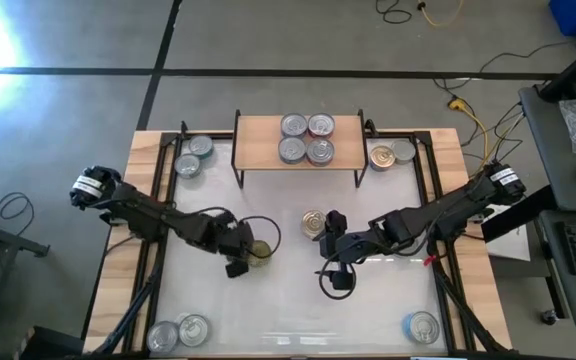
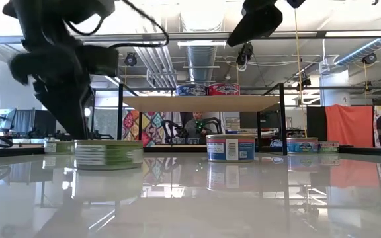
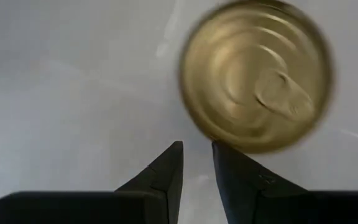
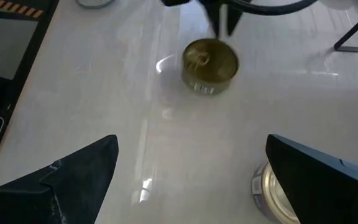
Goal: Stack canned seafood by type on shelf
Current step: Put the bottom left green tuna can on the shelf
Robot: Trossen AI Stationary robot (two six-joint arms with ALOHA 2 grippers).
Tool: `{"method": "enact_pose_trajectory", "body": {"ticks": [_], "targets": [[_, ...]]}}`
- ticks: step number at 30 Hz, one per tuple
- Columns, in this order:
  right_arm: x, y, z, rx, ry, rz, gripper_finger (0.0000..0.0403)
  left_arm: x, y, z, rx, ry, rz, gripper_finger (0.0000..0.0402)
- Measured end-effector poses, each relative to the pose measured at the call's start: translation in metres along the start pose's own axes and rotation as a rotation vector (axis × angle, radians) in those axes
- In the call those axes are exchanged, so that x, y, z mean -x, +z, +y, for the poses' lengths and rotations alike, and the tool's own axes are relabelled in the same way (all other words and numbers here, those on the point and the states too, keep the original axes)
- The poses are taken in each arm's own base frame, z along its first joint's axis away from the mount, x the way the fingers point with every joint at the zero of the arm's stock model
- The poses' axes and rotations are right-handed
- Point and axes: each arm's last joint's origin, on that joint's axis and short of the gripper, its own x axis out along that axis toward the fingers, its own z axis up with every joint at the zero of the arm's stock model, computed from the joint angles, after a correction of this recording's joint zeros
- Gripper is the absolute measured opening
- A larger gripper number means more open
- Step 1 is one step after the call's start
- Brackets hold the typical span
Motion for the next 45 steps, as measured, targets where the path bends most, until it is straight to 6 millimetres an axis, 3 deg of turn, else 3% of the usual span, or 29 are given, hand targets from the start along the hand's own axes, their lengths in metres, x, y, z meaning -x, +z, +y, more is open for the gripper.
{"method": "enact_pose_trajectory", "body": {"ticks": [7,10,13,18,26,31,38,42,45], "targets": [[0.000,0.000,0.000,0.001,0.000,0.000,0.0400,0.004,0.006,-0.030,-0.152,-0.257,-0.124,0.0075],[0.000,0.000,0.000,0.000,0.000,0.000,0.0400,0.007,0.003,-0.029,-0.188,-0.235,-0.110,0.0075],[-0.002,-0.004,0.000,-0.009,-0.003,0.012,0.0400,0.006,-0.003,-0.020,-0.184,-0.097,-0.069,0.0075],[-0.015,-0.021,0.004,-0.068,0.018,-0.027,0.0400,0.003,-0.011,-0.010,-0.153,0.063,-0.056,0.0075],[-0.039,-0.058,0.014,-0.172,0.060,-0.057,0.0400,-0.017,-0.008,-0.019,-0.126,-0.113,-0.183,0.0075],[-0.051,-0.073,0.024,-0.204,0.065,0.000,0.0400,-0.031,0.002,-0.041,-0.166,-0.282,-0.257,0.0075],[-0.071,-0.087,0.043,-0.272,0.015,0.059,0.0400,-0.061,0.037,-0.075,-0.308,-0.335,-0.385,0.0075],[-0.077,-0.096,0.050,-0.311,-0.008,0.103,0.0400,-0.062,0.061,-0.097,-0.402,-0.380,-0.396,0.0075],[-0.073,-0.101,0.056,-0.323,-0.046,0.112,0.0400,-0.055,0.068,-0.106,-0.464,-0.390,-0.338,0.0075]]}}
